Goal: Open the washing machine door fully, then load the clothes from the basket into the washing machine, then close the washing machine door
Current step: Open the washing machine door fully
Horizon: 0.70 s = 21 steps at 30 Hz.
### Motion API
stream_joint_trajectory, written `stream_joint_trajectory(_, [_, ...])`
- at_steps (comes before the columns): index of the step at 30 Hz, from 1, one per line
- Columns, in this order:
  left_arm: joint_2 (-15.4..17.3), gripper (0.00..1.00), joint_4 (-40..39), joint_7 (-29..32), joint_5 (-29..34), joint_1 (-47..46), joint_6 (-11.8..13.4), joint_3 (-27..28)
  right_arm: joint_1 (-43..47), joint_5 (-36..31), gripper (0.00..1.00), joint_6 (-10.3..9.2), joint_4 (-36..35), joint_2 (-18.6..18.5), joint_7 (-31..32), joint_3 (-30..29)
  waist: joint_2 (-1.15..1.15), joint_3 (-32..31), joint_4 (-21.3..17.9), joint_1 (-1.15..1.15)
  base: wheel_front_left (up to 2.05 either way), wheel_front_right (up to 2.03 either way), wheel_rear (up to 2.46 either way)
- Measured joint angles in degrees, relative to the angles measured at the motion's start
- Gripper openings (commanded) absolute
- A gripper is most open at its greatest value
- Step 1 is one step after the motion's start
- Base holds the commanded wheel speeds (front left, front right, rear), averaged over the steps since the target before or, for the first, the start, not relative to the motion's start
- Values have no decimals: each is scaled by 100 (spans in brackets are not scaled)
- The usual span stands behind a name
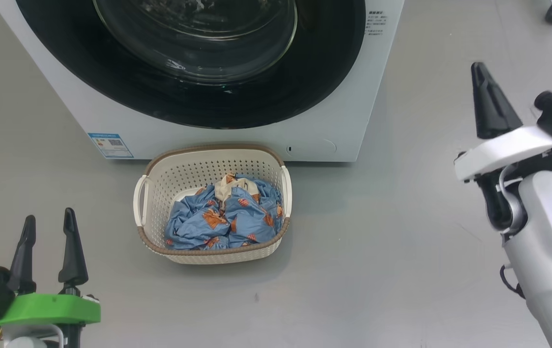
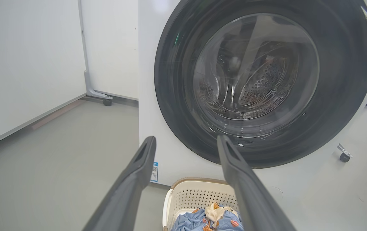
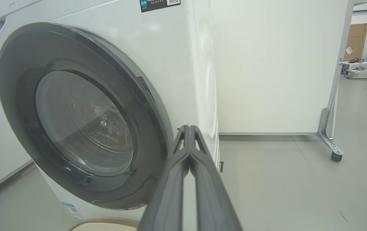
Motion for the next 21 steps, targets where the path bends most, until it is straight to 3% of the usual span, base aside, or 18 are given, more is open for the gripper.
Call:
stream_joint_trajectory(9, [-32,100,-67,0,0,-132,-44,8,-565,816,0,46,170,-22,191,-368,0,276,127,0,0,0,0])
stream_joint_trajectory(21, [-156,100,-226,0,0,-365,-51,25,-1354,2153,0,46,208,-224,1248,-452,0,725,331,0,0,0,0])
